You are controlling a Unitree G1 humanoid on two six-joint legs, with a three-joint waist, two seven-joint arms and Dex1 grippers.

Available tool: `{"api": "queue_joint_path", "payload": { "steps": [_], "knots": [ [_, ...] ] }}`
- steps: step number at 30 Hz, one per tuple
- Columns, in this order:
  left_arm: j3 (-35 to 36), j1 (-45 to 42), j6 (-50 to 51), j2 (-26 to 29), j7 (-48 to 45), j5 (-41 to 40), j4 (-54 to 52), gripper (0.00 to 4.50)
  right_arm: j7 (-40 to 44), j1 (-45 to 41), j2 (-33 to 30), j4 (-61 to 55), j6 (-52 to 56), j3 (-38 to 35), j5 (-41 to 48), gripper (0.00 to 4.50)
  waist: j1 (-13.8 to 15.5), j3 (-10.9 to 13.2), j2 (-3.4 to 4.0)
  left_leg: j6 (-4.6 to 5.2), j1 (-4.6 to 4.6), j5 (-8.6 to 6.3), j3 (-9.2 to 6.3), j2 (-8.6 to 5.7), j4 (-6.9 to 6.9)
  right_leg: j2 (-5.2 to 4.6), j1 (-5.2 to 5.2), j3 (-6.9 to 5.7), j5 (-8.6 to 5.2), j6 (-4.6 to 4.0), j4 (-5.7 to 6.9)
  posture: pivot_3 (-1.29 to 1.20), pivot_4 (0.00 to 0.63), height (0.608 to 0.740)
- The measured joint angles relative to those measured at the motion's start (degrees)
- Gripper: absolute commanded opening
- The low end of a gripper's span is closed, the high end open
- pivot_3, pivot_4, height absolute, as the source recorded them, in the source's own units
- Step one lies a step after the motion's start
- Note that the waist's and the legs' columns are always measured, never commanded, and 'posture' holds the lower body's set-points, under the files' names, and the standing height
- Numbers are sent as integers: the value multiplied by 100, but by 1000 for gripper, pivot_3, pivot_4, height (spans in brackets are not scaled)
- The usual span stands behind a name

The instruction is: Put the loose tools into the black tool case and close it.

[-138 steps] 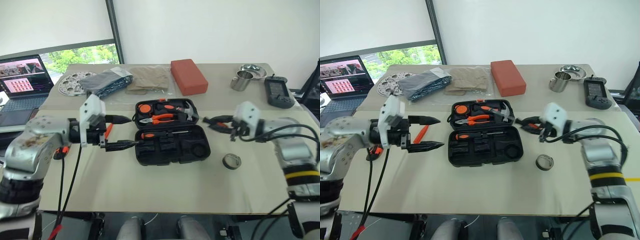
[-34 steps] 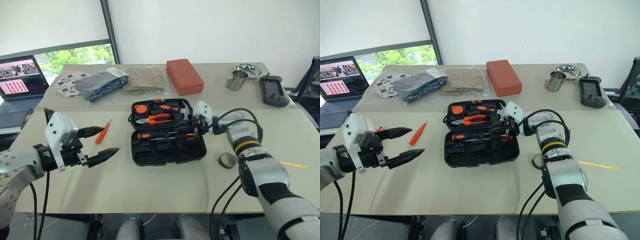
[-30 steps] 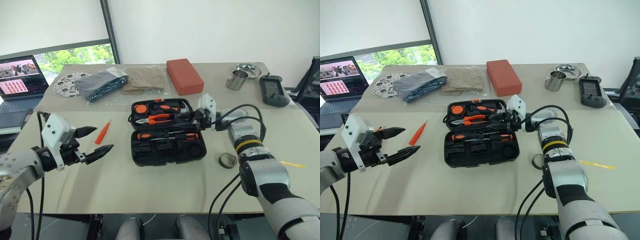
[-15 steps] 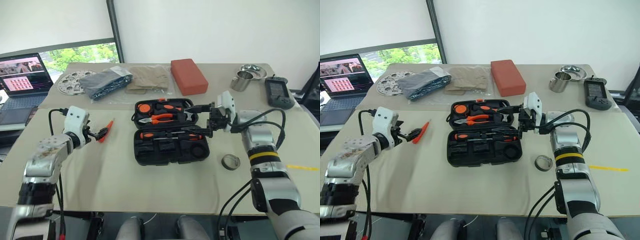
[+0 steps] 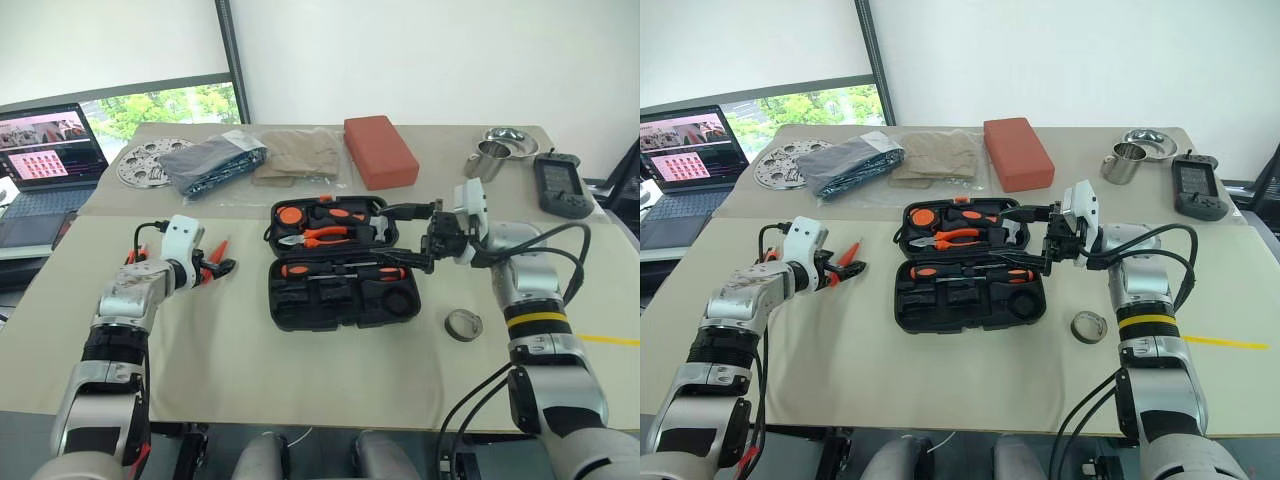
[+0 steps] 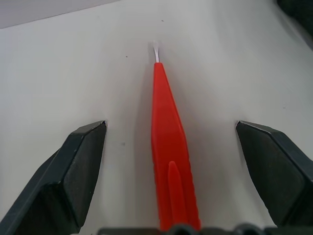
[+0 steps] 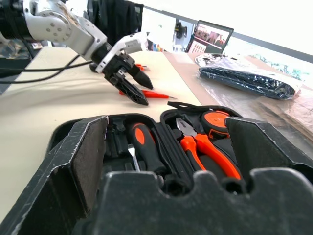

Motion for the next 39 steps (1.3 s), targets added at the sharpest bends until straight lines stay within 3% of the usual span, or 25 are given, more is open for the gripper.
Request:
{"api": "queue_joint_path", "payload": {
  "steps": [8,9,19,23,28,32,39],
  "knots": [
    [16,-7,-20,-107,-37,92,1,654,239,186,-131,-114,90,-127,299,4500,14,0,1,-1,6,1,1,-2,6,0,1,1,0,1,-4,0,150,740],
    [24,-7,-24,-112,-38,97,1,433,271,194,-140,-129,106,-140,347,4500,14,0,1,-1,6,1,2,-2,6,0,1,2,0,1,-4,0,150,740],
    [16,329,-247,-67,-384,97,-503,416,641,207,-477,246,218,-332,499,4500,18,0,1,-1,1,1,5,-2,7,0,0,2,0,0,-4,0,150,740],
    [77,487,-1142,48,-1109,-130,-1111,416,735,291,-753,467,215,-449,665,4500,38,0,0,-2,-2,2,26,0,7,-1,1,2,0,0,-7,0,150,740],
    [121,553,-1627,618,-2469,-541,-1698,416,746,590,-1041,472,215,-558,816,4500,9,1,0,-2,6,2,55,5,1,3,1,8,-1,-1,-17,0,150,740],
    [-285,451,-1702,738,-3479,-715,-1982,416,748,882,-1134,400,202,-700,880,4500,10,1,1,-1,6,3,62,4,12,5,3,11,-2,0,-20,0,150,740],
    [-1290,-303,-2158,325,-3994,-177,-1660,416,645,1438,-1129,-296,220,-881,974,4500,31,1,1,1,4,4,59,2,23,12,12,15,-3,2,-24,0,150,740]
  ]
}}
